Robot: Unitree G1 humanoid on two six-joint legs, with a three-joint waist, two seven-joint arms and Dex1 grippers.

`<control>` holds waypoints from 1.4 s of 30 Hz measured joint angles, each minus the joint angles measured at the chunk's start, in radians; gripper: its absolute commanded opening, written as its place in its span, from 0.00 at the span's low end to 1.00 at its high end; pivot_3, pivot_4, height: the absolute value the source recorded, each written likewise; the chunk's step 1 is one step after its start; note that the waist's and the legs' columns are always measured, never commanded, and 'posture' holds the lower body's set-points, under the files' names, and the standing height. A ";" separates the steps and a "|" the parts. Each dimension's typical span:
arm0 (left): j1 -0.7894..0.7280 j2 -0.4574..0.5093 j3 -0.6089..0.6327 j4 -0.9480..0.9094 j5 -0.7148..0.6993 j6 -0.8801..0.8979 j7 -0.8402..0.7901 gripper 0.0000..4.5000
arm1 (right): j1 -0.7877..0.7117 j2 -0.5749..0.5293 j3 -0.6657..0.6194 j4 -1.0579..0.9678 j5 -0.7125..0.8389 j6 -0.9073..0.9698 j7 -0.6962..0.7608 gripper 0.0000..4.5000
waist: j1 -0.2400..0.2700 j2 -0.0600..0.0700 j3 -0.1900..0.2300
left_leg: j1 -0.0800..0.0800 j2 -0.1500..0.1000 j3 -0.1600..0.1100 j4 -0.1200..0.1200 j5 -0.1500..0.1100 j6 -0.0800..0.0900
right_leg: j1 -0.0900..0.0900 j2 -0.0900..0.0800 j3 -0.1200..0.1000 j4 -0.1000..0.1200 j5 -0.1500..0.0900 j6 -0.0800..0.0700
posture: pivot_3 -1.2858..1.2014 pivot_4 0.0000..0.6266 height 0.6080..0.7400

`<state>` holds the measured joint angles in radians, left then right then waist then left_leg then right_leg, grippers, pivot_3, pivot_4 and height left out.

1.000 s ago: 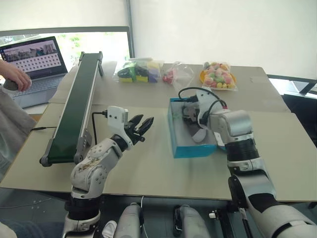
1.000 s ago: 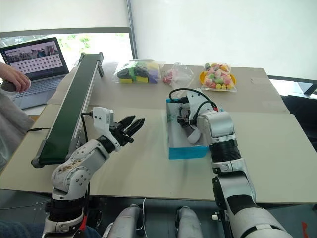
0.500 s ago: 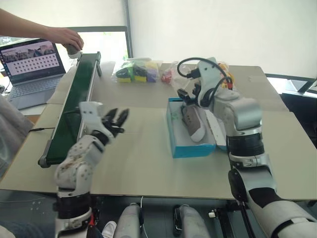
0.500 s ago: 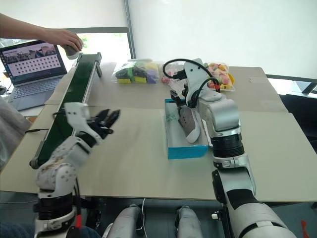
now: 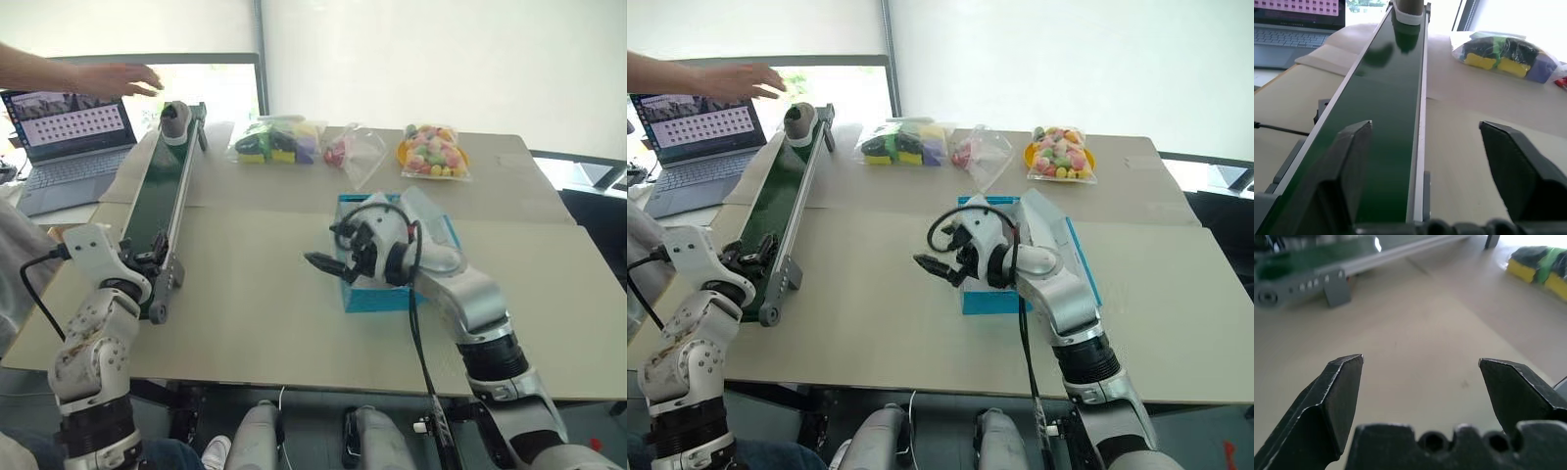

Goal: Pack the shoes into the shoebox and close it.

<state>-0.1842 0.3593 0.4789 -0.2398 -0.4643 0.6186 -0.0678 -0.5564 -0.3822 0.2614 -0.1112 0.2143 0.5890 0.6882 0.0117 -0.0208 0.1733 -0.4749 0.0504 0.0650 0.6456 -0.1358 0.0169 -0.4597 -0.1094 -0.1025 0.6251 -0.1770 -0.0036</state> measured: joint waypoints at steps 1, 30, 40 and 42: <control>0.002 0.000 0.000 0.000 0.000 0.002 0.001 0.99 | 0.004 0.003 0.004 0.007 -0.005 -0.006 0.000 1.00 | 0.000 0.000 0.000 | 0.000 0.000 0.000 0.000 0.000 0.000 | 0.000 0.000 0.000 0.000 0.000 0.000 | 0.52 0.24 0.70; 0.000 0.026 -0.002 0.066 0.075 0.008 0.060 0.99 | -0.011 0.054 0.042 -0.013 -0.044 0.045 -0.019 1.00 | 0.000 -0.001 0.000 | 0.000 0.000 0.000 0.000 0.000 0.000 | 0.000 0.000 0.000 0.001 0.000 0.000 | 0.52 0.24 0.70; -0.009 0.029 -0.021 0.103 0.148 -0.050 0.076 0.99 | -0.011 0.056 0.042 -0.021 -0.044 0.052 -0.023 1.00 | 0.001 -0.001 0.000 | 0.000 0.000 0.000 0.000 0.000 0.000 | 0.000 0.000 0.000 0.001 0.000 0.000 | 0.52 0.24 0.70; -0.010 0.026 -0.026 0.105 0.149 -0.050 0.075 0.99 | -0.011 0.056 0.042 -0.027 -0.044 0.052 -0.023 1.00 | 0.000 -0.001 0.000 | 0.000 0.000 0.000 0.000 0.000 0.000 | 0.000 0.000 0.000 0.001 0.000 0.000 | 0.52 0.24 0.70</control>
<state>-0.1940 0.3849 0.4533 -0.1346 -0.3152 0.5685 0.0070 -0.5671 -0.3259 0.3036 -0.1383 0.1708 0.6411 0.6653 0.0121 -0.0217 0.1733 -0.4746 0.0506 0.0651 0.6457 -0.1358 0.0168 -0.4595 -0.1094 -0.1029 0.6259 -0.1769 -0.0037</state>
